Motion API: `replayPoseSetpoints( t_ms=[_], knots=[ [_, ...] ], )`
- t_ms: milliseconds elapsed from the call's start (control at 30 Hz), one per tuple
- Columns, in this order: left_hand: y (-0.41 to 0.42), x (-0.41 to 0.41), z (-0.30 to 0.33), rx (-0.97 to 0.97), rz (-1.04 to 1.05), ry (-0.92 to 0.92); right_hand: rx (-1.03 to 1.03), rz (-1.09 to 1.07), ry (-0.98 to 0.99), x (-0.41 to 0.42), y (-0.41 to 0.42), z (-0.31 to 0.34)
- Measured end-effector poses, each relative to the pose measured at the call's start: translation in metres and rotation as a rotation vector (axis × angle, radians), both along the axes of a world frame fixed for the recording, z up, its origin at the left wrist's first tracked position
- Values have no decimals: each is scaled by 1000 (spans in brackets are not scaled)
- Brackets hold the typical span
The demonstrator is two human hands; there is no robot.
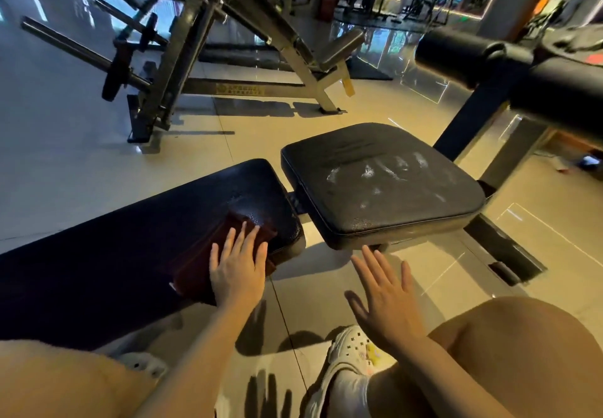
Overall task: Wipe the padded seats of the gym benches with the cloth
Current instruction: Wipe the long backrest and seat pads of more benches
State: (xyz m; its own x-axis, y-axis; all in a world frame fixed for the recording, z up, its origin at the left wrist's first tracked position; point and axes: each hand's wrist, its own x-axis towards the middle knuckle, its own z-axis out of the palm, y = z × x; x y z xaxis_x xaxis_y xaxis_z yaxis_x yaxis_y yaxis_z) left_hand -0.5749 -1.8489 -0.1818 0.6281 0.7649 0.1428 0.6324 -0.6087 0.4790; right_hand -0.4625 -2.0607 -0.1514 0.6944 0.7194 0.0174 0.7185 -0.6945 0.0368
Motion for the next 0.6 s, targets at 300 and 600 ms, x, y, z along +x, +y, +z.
replayPoseSetpoints(
  t_ms=[300,600],
  knots=[
    [-83,40,52,-609,-237,-437,496,-65,353,-26,-1,52],
    [-129,71,81,-1161,-326,-742,899,39,591,25,6,77]
  ],
)
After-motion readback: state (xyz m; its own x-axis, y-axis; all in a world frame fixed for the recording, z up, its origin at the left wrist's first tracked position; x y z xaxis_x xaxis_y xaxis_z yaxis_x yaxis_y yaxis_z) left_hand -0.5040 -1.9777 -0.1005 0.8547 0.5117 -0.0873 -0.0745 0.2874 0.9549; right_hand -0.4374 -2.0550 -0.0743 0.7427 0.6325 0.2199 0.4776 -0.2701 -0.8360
